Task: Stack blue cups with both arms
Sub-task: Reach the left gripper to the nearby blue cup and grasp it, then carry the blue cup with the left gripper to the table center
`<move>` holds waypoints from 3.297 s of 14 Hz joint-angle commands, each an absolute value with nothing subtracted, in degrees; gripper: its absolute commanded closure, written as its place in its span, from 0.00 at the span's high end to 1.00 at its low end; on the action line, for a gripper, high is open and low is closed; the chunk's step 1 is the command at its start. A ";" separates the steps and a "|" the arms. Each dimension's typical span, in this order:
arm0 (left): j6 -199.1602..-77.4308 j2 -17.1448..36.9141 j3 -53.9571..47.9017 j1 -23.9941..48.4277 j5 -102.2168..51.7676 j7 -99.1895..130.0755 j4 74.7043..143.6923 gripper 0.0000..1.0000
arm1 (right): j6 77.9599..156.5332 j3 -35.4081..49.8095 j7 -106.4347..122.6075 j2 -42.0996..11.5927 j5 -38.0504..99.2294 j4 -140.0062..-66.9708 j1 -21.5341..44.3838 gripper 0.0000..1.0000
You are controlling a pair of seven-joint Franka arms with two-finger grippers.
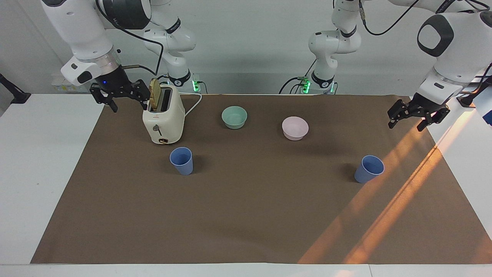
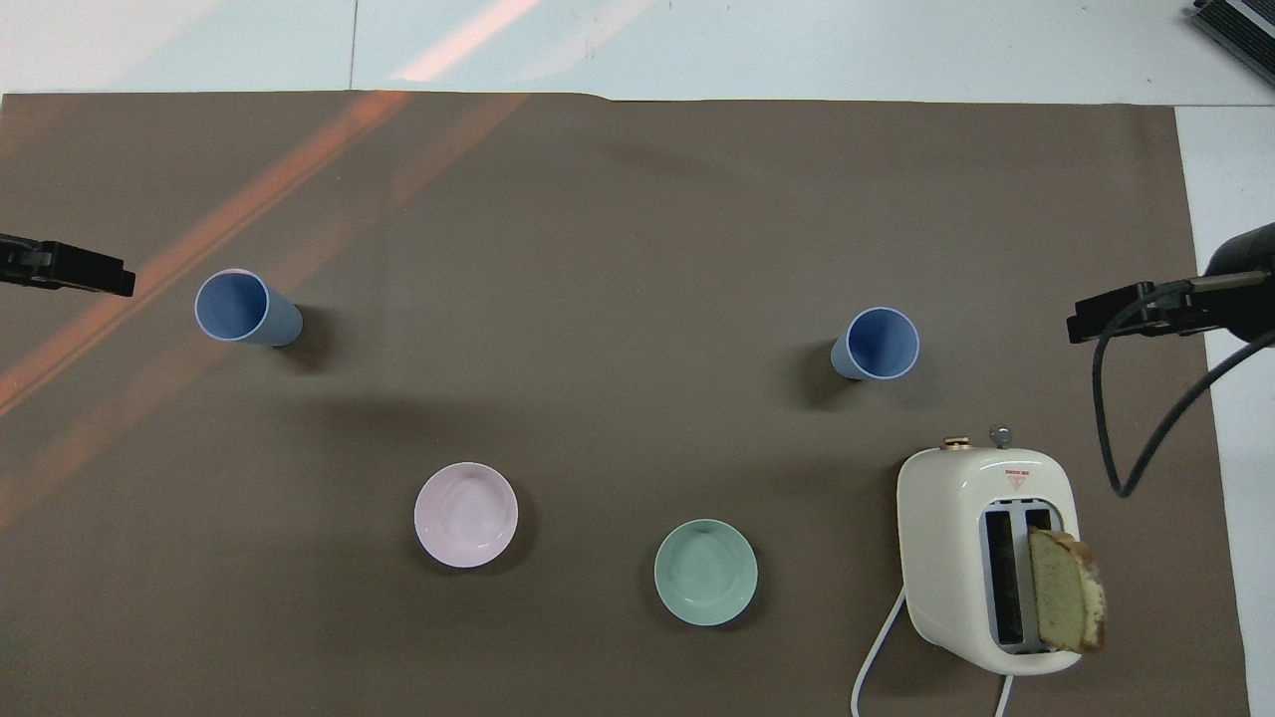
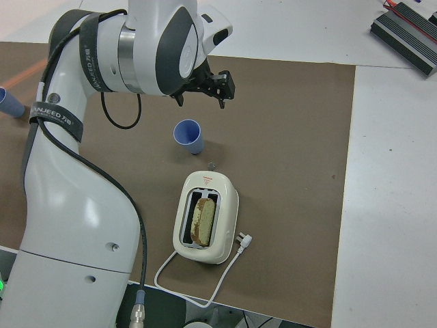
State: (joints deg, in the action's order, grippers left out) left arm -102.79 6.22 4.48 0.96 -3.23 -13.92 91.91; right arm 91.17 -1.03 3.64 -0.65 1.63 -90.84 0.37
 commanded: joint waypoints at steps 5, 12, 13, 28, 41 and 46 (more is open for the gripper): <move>-112.05 14.50 4.57 -0.26 -5.71 -16.87 93.41 1.00 | 91.32 -0.62 2.81 0.26 2.90 -91.67 -0.35 1.00; -124.27 16.70 4.57 -0.27 -5.89 -18.63 103.35 0.75 | 91.32 -0.62 2.81 0.26 2.90 -91.67 -0.35 1.00; -126.45 16.70 4.48 0.08 -5.98 -18.55 105.10 0.67 | 91.23 -0.62 2.81 0.26 2.90 -91.67 -0.35 1.00; -127.08 12.74 4.57 10.43 -6.50 -7.78 108.72 0.00 | 91.32 -0.62 2.81 0.26 2.81 -91.67 -0.26 1.00; -135.17 14.06 4.48 38.40 -5.89 30.31 108.37 0.00 | 91.23 -0.62 2.81 0.26 2.90 -91.67 -0.35 1.00; -134.74 14.33 4.48 39.38 -5.89 32.43 108.72 0.42 | 91.32 -0.62 2.81 0.26 2.81 -91.67 -0.35 1.00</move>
State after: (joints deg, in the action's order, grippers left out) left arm -134.04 14.34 3.41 38.67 -6.19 31.57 108.31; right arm 91.17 -1.03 3.64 -0.65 1.63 -90.84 0.37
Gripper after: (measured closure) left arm 0.899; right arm 0.000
